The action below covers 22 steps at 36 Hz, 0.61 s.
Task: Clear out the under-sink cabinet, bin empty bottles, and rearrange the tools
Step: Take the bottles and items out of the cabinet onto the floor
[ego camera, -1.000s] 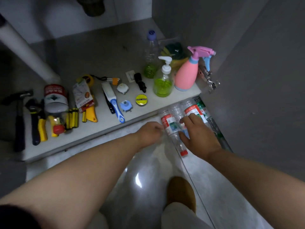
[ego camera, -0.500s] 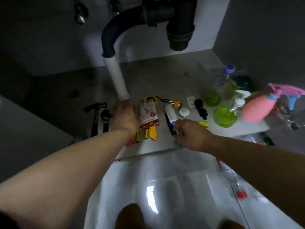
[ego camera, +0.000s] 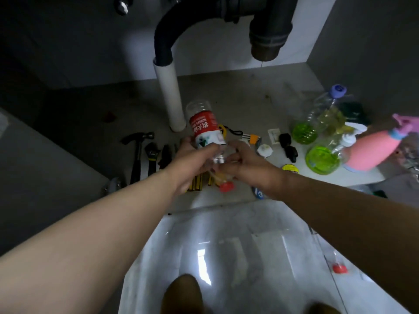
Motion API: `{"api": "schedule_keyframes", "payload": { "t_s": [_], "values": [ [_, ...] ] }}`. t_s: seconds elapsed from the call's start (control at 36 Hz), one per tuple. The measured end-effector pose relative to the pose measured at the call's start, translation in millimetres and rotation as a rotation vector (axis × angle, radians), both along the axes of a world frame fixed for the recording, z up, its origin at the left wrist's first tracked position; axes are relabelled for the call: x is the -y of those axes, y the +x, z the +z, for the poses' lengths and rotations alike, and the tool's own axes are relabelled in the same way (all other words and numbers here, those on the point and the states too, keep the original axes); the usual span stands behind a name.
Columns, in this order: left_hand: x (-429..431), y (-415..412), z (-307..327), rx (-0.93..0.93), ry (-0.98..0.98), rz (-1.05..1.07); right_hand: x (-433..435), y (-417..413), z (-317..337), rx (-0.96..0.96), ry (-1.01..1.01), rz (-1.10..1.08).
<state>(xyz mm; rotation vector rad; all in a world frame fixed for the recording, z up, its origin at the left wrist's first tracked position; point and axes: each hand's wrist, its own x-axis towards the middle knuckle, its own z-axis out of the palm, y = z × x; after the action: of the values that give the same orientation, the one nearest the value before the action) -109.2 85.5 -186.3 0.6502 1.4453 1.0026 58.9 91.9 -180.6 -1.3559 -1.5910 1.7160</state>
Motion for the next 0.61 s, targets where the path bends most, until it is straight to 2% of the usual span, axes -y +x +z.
{"api": "schedule_keyframes", "payload": {
  "t_s": [0.08,0.14,0.22,0.28,0.33,0.39,0.53,0.61],
  "values": [
    [4.2,24.5,8.3,0.086,-0.029,-0.171,5.1,11.8,6.6,0.026,0.078,-0.089],
    [3.9,37.7,8.7,0.027,-0.028,-0.259,5.9,24.1,5.9,0.11,0.115,-0.205],
    [-7.4,47.9,3.8,-0.132,0.0,-0.254,4.3,52.6,5.7,0.265,0.119,-0.307],
    [-18.1,45.9,-8.7,-0.406,0.079,-0.245,5.5,77.4,5.4,0.293,0.083,-0.327],
    [-27.0,38.5,-24.1,-0.817,0.105,-0.358,10.7,105.4,4.8,0.274,0.063,-0.302],
    [-29.3,34.9,-34.8,-1.062,0.062,-0.468,18.0,132.0,2.0,0.287,0.066,-0.256],
    [-28.3,47.1,-50.9,-1.148,-0.009,-0.65,37.2,177.1,-12.7,0.316,-0.012,-0.288],
    [-28.5,49.7,-55.0,-1.139,-0.024,-0.633,49.9,192.2,-22.7,0.337,-0.036,-0.282]
  ]
}}
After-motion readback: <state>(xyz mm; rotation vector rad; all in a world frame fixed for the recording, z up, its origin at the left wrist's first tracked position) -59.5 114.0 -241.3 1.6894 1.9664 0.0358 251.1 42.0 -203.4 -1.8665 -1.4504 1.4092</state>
